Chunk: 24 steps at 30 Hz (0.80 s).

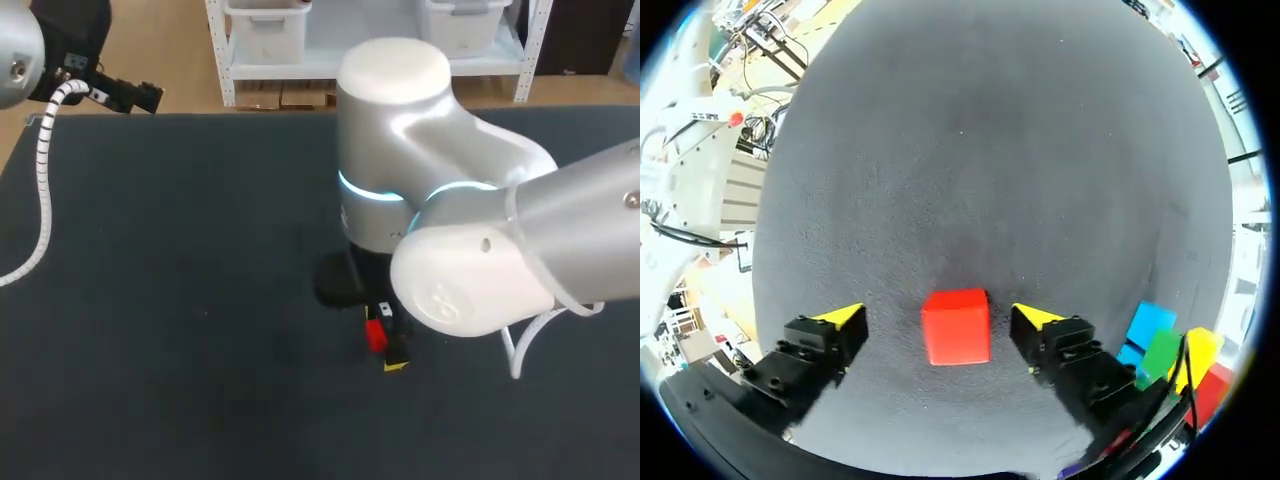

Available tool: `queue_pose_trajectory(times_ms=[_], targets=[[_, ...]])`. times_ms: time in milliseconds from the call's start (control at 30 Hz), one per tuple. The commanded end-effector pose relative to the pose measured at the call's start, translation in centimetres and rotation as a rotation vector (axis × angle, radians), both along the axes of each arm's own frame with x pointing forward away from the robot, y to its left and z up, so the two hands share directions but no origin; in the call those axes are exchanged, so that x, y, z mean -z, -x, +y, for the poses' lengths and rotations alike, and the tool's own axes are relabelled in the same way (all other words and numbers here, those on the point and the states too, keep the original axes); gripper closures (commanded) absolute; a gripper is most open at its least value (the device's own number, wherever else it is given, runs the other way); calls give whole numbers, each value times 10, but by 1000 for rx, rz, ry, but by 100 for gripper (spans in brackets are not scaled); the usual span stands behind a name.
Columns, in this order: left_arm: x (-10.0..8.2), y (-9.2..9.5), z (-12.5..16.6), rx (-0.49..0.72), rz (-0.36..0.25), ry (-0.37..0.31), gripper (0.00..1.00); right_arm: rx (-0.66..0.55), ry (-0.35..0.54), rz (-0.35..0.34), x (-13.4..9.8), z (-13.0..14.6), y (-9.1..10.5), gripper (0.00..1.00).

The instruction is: Place the blue cubes, place green cubes on the blue cubes, place the yellow cubes on the green cubes, then place the red cubes on the yellow cubes, and place purple cube on the red cubes.

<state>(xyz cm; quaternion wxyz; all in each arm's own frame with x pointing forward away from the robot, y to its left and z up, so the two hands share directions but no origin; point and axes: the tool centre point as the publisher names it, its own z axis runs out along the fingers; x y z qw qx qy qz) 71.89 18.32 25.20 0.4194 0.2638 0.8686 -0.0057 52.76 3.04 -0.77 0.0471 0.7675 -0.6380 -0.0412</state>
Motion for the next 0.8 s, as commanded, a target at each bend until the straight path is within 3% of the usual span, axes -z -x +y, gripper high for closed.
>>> queue_pose_trajectory(times_ms=[33,333,467,800], targets=[[1,-1,1,3,-1,3,0,6,1,-5,3,0,-2,59],[1,-1,1,3,-1,3,0,23,-12,-23,-1,-1,-4,73],[1,-1,1,3,-1,3,0,28,-15,-30,-3,-2,-4,98],[1,-1,1,3,-1,3,0,70,-22,-1,-25,-23,-6,100]])
